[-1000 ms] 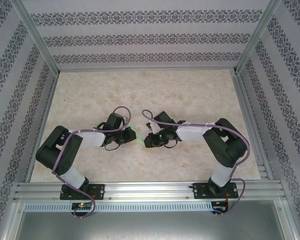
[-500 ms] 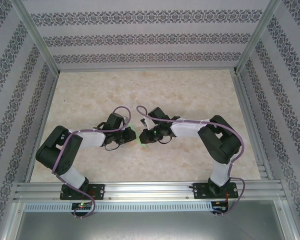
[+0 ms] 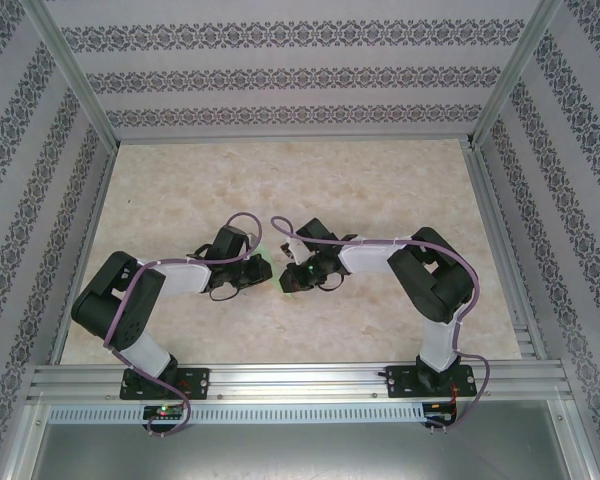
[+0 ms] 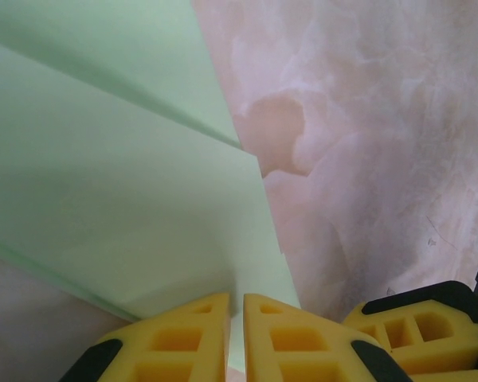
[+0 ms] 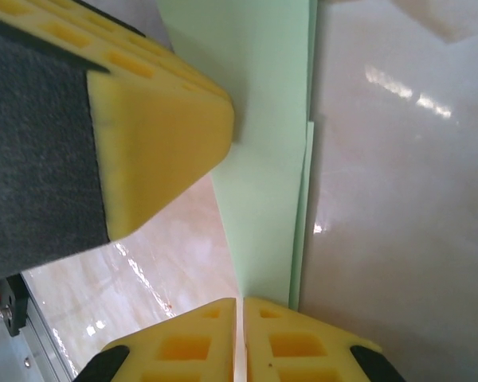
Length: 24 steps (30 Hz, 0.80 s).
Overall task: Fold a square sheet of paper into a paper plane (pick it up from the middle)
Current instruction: Fold the wing for the fifth time at the center of the table.
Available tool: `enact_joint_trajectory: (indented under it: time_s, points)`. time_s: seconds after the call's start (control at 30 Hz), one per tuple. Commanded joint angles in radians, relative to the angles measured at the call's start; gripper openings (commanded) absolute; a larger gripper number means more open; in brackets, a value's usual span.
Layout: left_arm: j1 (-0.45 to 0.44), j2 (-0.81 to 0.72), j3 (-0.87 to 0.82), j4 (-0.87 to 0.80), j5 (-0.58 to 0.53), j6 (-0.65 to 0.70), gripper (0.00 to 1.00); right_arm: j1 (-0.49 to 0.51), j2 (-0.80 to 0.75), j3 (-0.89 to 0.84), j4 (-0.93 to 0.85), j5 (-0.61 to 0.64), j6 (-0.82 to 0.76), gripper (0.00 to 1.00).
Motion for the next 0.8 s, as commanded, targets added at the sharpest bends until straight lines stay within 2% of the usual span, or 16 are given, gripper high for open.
enact_joint_trajectory:
  time_s: [0.0,0.5,0.77]
  points:
    - [-0.008,0.017,0.013,-0.063,-0.051,0.017,0.14,0.005,0.012,-0.036,-0.065,-0.024,-0.048,0.12]
    - [-0.009,0.032,0.016,-0.088,-0.075,0.01,0.14,0.007,-0.097,-0.178,-0.179,0.005,-0.097,0.11]
    - [-0.01,0.031,0.022,-0.071,-0.056,0.009,0.14,-0.001,-0.204,-0.118,-0.109,0.051,-0.05,0.11]
